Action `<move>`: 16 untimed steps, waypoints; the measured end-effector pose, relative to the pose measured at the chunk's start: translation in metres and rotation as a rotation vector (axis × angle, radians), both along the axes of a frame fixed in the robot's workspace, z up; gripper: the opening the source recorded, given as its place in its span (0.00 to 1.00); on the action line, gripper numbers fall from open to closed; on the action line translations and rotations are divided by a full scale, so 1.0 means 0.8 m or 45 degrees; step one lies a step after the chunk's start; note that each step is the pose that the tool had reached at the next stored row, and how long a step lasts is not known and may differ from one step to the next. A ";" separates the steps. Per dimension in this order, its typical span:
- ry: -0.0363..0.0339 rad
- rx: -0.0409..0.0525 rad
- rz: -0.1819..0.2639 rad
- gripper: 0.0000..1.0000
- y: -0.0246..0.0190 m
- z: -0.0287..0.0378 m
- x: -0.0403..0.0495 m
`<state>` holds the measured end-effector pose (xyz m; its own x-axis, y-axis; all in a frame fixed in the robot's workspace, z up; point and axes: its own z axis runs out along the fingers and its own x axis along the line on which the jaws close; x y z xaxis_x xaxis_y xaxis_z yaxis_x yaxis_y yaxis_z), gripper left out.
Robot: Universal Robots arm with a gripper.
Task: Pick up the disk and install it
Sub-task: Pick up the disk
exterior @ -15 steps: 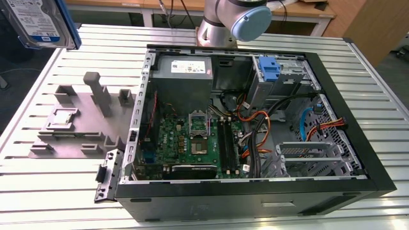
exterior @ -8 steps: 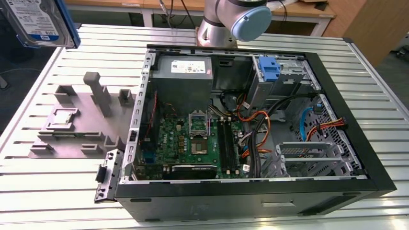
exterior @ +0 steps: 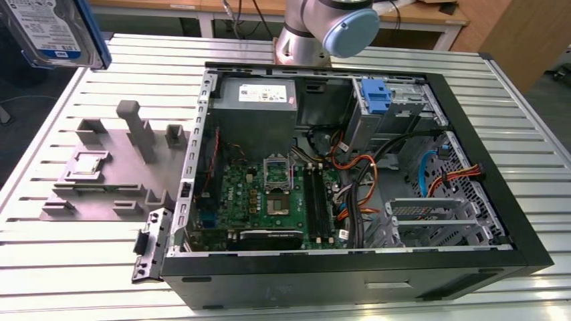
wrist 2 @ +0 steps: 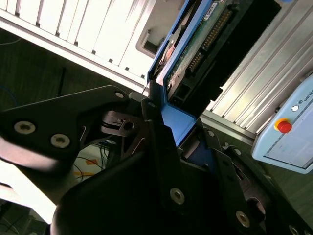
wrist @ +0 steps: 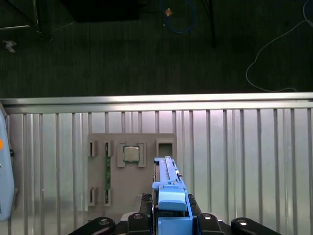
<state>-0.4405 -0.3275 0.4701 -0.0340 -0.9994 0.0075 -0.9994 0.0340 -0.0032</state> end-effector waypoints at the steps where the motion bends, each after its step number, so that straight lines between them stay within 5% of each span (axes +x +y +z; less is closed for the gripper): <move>1: -0.0001 0.000 0.000 0.37 -0.0011 0.0000 0.000; 16: -0.0001 0.000 0.000 0.37 -0.0153 -0.0001 0.000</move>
